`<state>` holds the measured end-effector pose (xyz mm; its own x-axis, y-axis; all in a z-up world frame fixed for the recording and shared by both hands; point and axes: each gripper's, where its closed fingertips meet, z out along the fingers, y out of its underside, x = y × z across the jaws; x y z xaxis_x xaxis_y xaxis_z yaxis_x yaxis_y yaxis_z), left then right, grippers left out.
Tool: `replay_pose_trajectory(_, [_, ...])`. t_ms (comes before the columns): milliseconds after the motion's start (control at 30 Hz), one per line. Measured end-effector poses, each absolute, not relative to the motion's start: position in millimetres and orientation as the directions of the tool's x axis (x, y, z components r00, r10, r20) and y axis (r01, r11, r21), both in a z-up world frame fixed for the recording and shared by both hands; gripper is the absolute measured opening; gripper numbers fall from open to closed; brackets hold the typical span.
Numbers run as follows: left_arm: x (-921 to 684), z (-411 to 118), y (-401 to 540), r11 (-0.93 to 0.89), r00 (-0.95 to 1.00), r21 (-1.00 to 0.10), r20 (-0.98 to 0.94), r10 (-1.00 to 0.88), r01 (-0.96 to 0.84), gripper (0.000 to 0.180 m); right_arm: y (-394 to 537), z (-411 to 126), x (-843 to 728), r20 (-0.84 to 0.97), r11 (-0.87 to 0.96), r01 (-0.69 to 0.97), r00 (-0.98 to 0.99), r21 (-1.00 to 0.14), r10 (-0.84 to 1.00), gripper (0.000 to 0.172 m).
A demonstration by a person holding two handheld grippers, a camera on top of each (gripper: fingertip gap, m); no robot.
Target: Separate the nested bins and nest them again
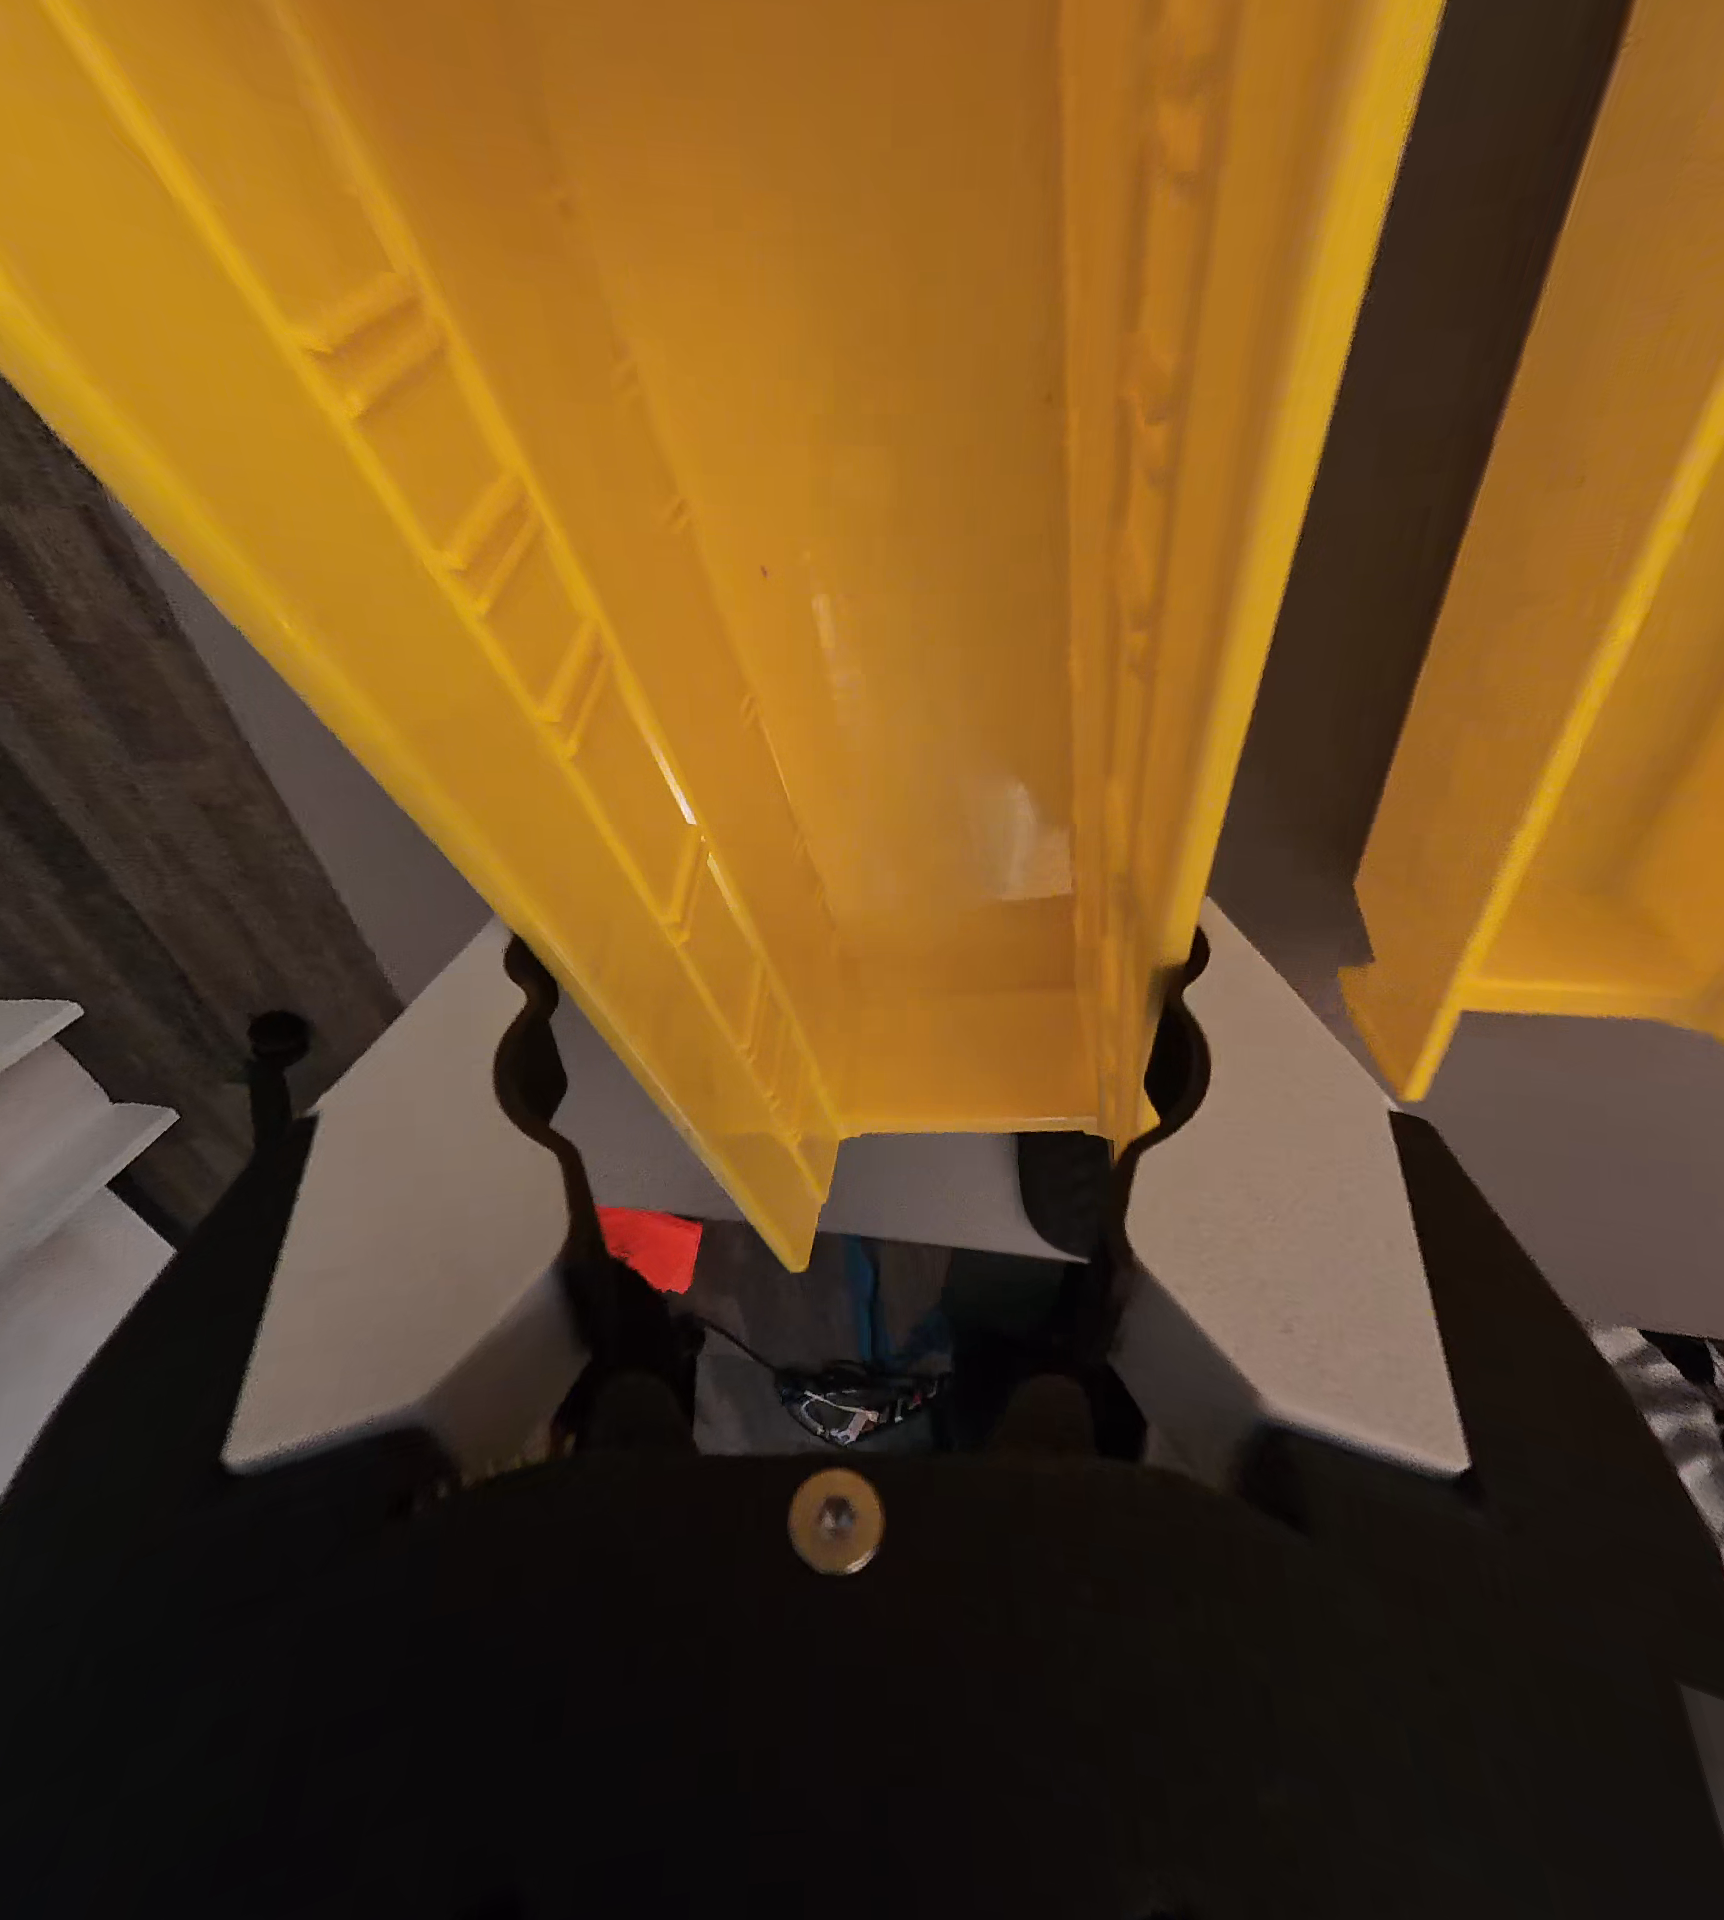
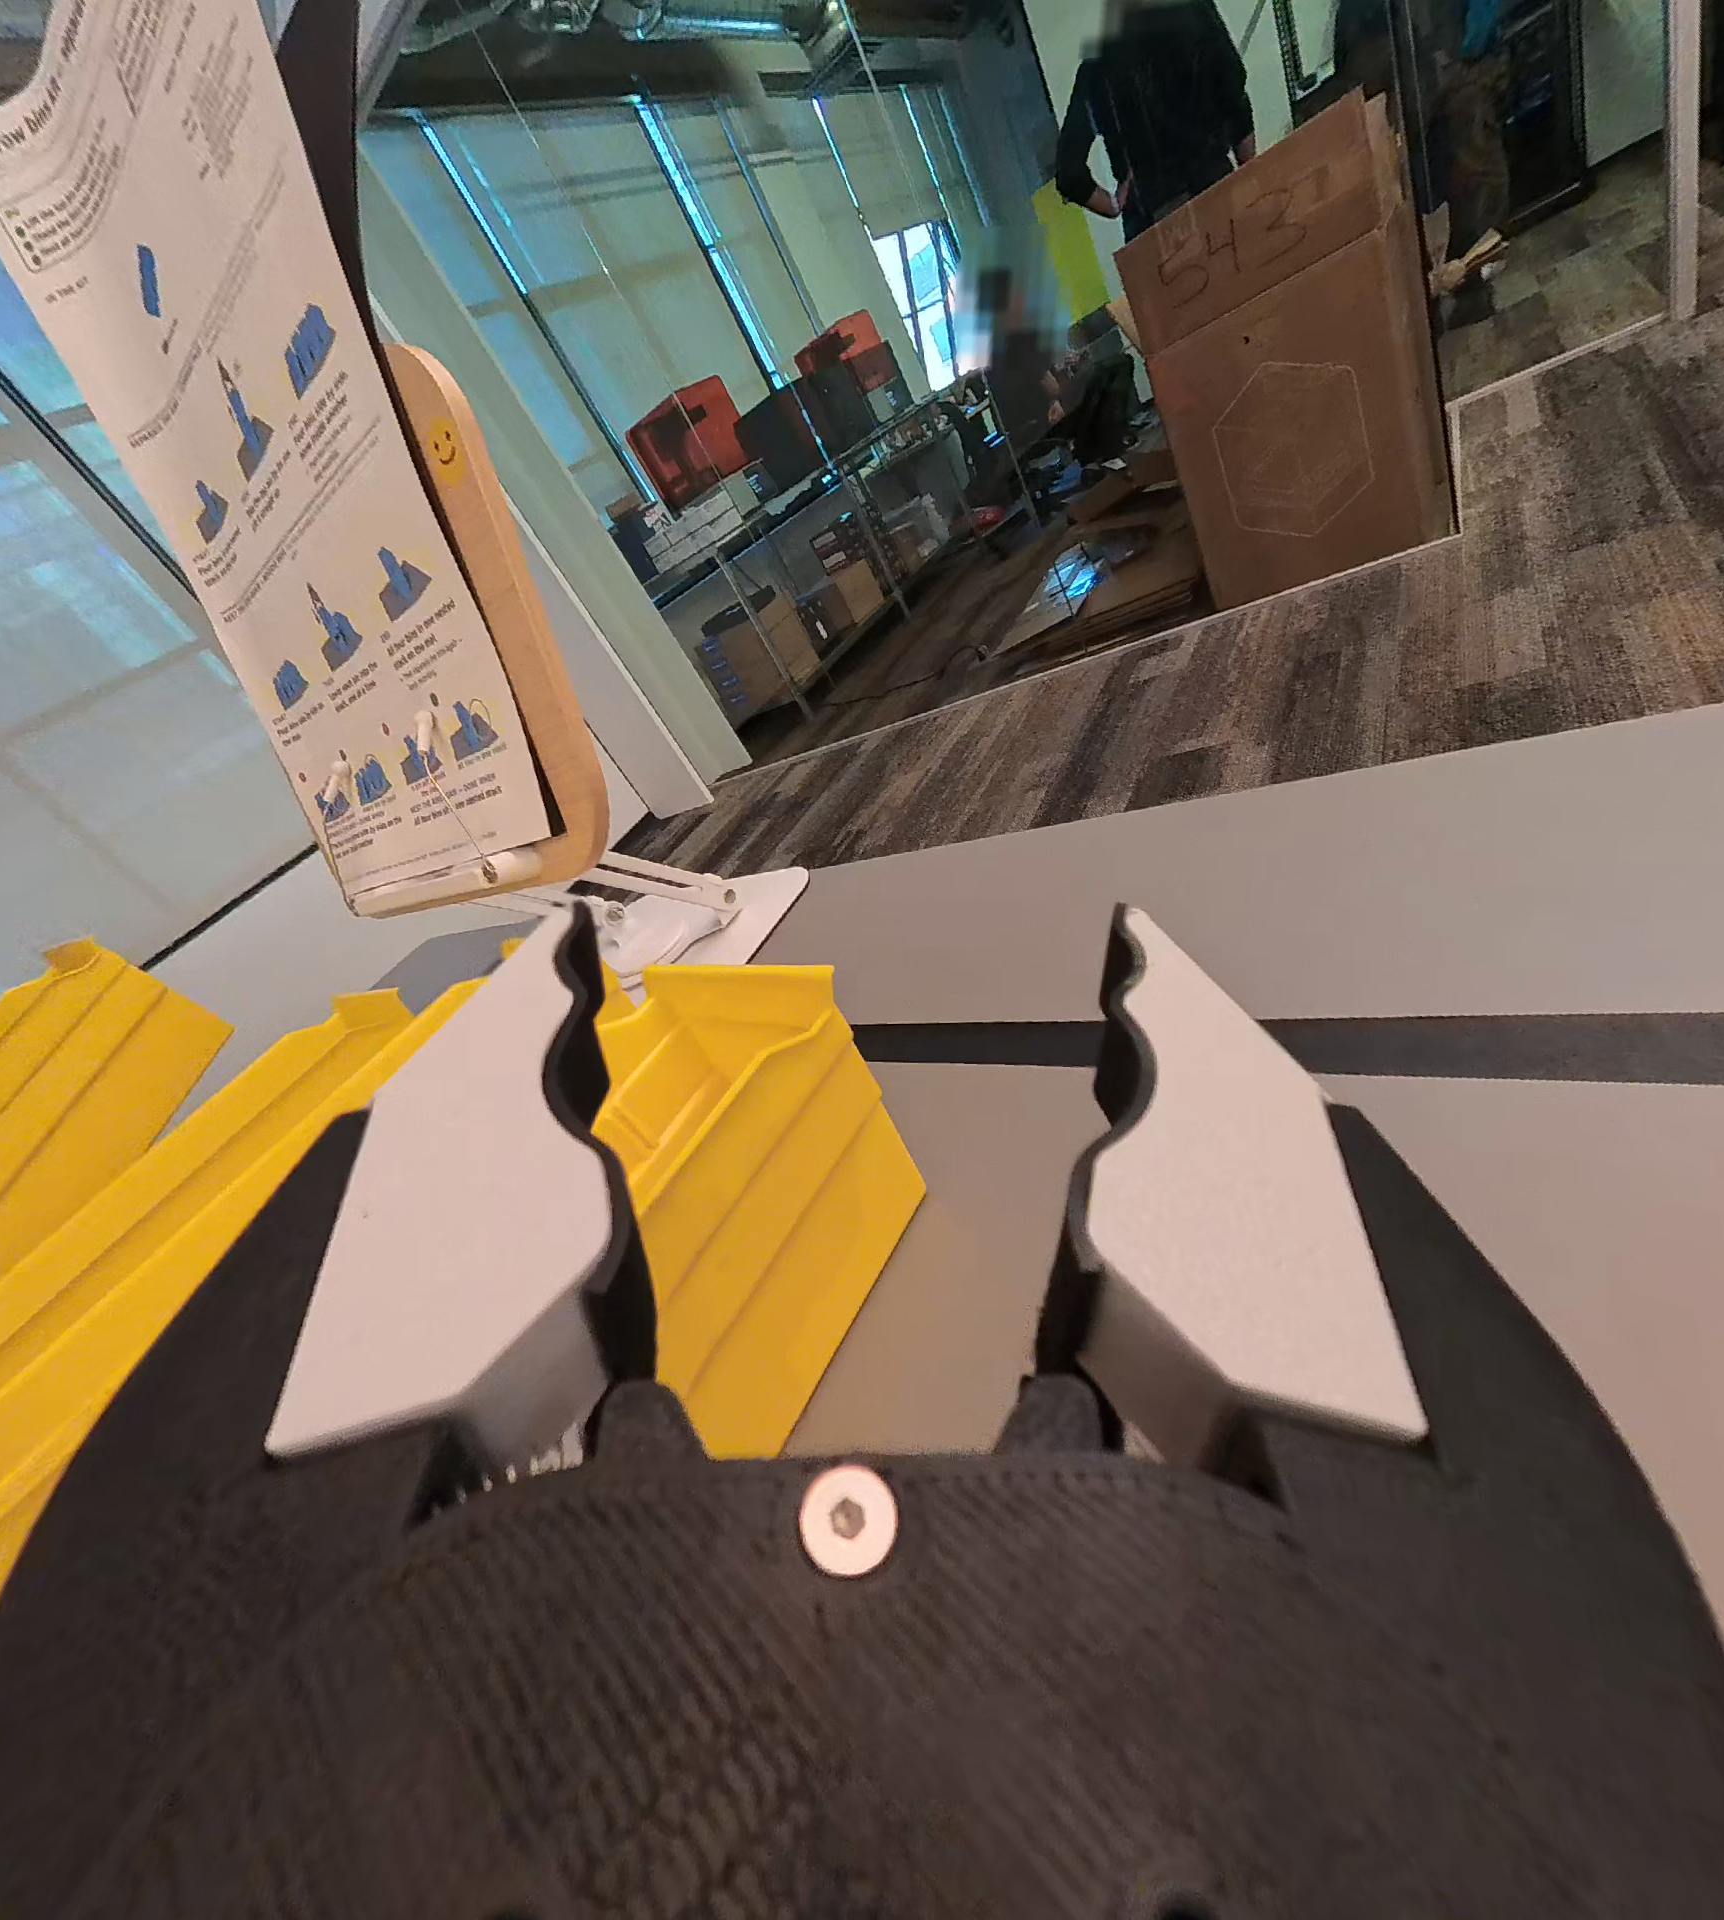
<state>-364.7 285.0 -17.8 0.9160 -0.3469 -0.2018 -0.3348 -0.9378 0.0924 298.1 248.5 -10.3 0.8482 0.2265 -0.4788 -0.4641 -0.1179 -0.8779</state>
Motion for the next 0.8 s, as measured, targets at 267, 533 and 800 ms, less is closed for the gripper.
replay_pose_trajectory(267, [-365.5,-75.1,302.7,-0.919,0.916,0.143,-0.114,-0.384,-0.367,0.117,252.8,-20.6,299.8,-0.471,-0.146,-0.449,0.858,-0.881,0.205,0.096])
replay_pose_trajectory(533, [-359.8,-96.7,322.0,-0.910,0.911,0.141,-0.083,-0.403,-0.390,0.126,253.6,-23.8,300.6,-0.482,-0.157,-0.458,0.851,-0.875,0.208,0.096])
replay_pose_trajectory(800, [-347.8,-69.5,327.7,-0.936,0.936,-0.024,-0.051,-0.349,-0.350,0.141,250.3,-17.6,307.7,-0.539,-0.125,-0.525,0.810,-0.842,0.230,0.096])
